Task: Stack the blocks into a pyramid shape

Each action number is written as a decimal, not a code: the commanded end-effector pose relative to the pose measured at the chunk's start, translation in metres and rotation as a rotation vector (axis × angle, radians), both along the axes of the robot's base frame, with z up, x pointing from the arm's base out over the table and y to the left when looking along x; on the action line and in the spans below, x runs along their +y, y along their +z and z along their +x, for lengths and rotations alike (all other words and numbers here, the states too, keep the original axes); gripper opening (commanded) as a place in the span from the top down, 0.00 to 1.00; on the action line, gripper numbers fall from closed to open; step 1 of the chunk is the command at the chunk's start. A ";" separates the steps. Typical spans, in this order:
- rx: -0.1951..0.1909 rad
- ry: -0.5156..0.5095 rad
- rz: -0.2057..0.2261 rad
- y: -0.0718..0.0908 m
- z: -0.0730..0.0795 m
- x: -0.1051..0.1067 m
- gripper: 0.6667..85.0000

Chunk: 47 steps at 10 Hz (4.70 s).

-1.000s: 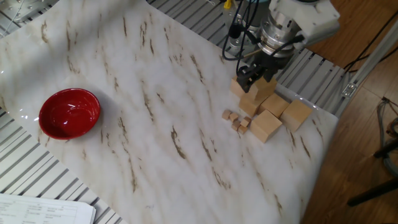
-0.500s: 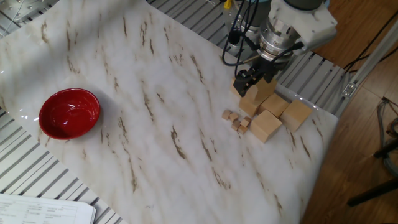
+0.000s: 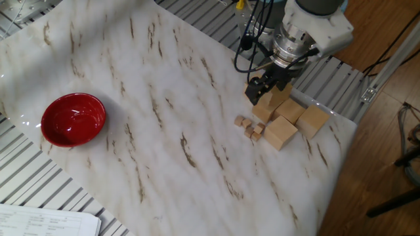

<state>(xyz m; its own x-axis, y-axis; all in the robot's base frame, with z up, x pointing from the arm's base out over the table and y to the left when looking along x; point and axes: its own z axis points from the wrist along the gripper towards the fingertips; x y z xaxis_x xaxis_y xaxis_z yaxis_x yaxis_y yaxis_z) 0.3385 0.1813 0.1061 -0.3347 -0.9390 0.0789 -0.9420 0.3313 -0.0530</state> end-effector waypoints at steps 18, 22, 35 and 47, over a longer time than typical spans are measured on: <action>-0.070 -0.150 0.107 0.032 0.020 0.025 1.00; -0.054 -0.152 0.103 0.032 0.016 0.024 1.00; -0.006 -0.167 0.124 0.049 -0.020 0.015 1.00; 0.054 -0.144 0.095 0.040 -0.053 0.016 0.99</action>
<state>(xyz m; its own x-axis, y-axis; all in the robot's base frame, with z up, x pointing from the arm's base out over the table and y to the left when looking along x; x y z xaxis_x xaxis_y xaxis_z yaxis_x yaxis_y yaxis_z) 0.2943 0.1987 0.1450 -0.4796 -0.8775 -0.0053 -0.8774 0.4796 0.0105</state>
